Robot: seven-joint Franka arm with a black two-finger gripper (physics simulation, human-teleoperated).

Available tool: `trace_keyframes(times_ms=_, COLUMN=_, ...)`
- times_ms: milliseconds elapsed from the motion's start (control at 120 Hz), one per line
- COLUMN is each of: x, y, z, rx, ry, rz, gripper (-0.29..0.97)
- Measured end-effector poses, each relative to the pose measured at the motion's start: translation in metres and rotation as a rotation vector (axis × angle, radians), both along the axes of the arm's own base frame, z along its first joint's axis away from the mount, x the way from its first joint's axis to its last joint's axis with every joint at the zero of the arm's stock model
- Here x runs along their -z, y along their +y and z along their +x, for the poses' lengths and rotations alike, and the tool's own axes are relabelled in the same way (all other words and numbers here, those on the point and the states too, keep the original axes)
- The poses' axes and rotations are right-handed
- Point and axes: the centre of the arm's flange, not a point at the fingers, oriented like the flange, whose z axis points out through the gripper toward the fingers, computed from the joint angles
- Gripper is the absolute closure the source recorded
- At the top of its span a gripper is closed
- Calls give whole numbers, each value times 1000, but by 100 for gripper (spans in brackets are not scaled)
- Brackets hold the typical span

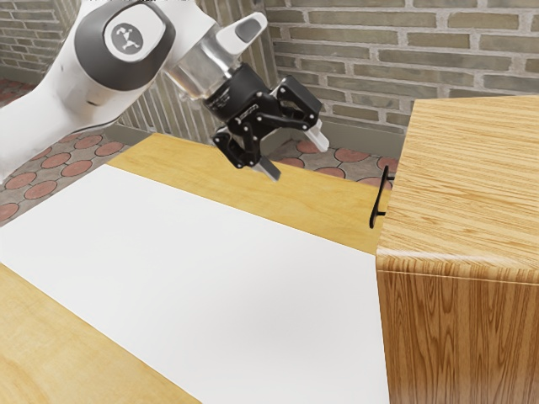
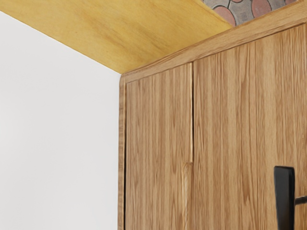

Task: Pull the drawer handle with one arm to open the drawer

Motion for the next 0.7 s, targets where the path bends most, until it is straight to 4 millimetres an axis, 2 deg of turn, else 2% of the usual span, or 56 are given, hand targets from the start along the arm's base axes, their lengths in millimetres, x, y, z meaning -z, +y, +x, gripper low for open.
trace_keyframes(times_ms=92, x=-3, y=-32, z=-3, rx=34, ry=-1, rz=-21, gripper=2)
trace_keyframes(times_ms=150, x=-3, y=-44, z=-4, rx=43, ry=5, rz=-32, gripper=2)
trace_keyframes(times_ms=292, x=8, y=-38, z=1, rx=10, ry=36, rz=-51, gripper=4)
trace_keyframes(times_ms=367, x=9, y=-37, z=1, rx=-2, ry=43, rz=-60, gripper=9)
trace_keyframes(times_ms=525, x=7, y=-47, z=-1, rx=-6, ry=53, rz=-76, gripper=26)
trace_keyframes(times_ms=700, x=10, y=-61, z=-1, rx=-6, ry=72, rz=-91, gripper=33)
